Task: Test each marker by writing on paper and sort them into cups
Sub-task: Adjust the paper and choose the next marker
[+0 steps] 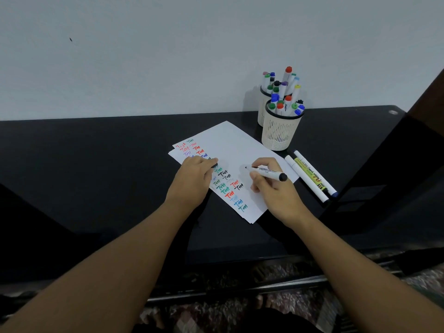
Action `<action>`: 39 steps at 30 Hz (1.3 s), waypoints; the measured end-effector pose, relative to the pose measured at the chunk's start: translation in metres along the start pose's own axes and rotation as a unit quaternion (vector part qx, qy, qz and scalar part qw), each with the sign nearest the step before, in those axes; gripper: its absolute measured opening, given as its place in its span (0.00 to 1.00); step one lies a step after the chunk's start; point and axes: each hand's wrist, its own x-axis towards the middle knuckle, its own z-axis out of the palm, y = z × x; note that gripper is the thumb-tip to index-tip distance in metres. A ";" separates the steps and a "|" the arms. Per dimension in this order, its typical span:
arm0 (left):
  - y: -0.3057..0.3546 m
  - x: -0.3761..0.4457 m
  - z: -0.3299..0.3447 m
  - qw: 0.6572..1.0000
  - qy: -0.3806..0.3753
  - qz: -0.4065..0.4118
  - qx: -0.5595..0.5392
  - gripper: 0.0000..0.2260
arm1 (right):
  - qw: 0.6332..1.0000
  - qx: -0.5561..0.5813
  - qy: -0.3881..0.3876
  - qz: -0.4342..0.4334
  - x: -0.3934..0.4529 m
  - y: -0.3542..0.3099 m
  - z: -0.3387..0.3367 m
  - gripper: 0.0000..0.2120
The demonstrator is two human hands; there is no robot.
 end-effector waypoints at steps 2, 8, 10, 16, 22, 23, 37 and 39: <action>0.003 -0.001 -0.003 1.000 0.002 -0.003 -0.014 0.18 | 1.000 0.017 0.002 0.002 -0.001 0.001 -0.001 0.06; 0.005 -0.002 -0.005 0.999 0.010 -0.005 -0.048 0.17 | 0.997 0.028 -0.070 0.027 0.005 0.007 -0.007 0.38; 0.004 -0.002 -0.005 0.998 0.015 -0.002 -0.055 0.15 | 0.994 0.047 -0.093 0.040 0.009 0.003 -0.010 0.40; 0.004 -0.002 -0.004 0.997 0.026 0.004 -0.066 0.11 | 1.000 0.017 -0.023 0.003 0.024 -0.021 -0.004 0.15; 0.003 -0.002 -0.003 0.998 0.030 0.007 -0.059 0.11 | 0.954 -0.284 -0.093 -0.033 0.043 -0.026 -0.003 0.12; 0.002 -0.002 -0.003 0.998 0.030 0.009 -0.058 0.11 | 0.951 -0.294 -0.084 -0.044 0.043 -0.026 -0.005 0.10; 0.007 -0.007 -0.005 0.988 0.063 0.135 -0.039 0.12 | 0.900 -0.398 -0.125 -0.128 0.058 -0.030 0.004 0.15; 0.008 -0.008 -0.006 0.990 0.063 0.108 -0.057 0.15 | 0.863 -0.462 -0.132 -0.158 0.060 -0.036 0.007 0.18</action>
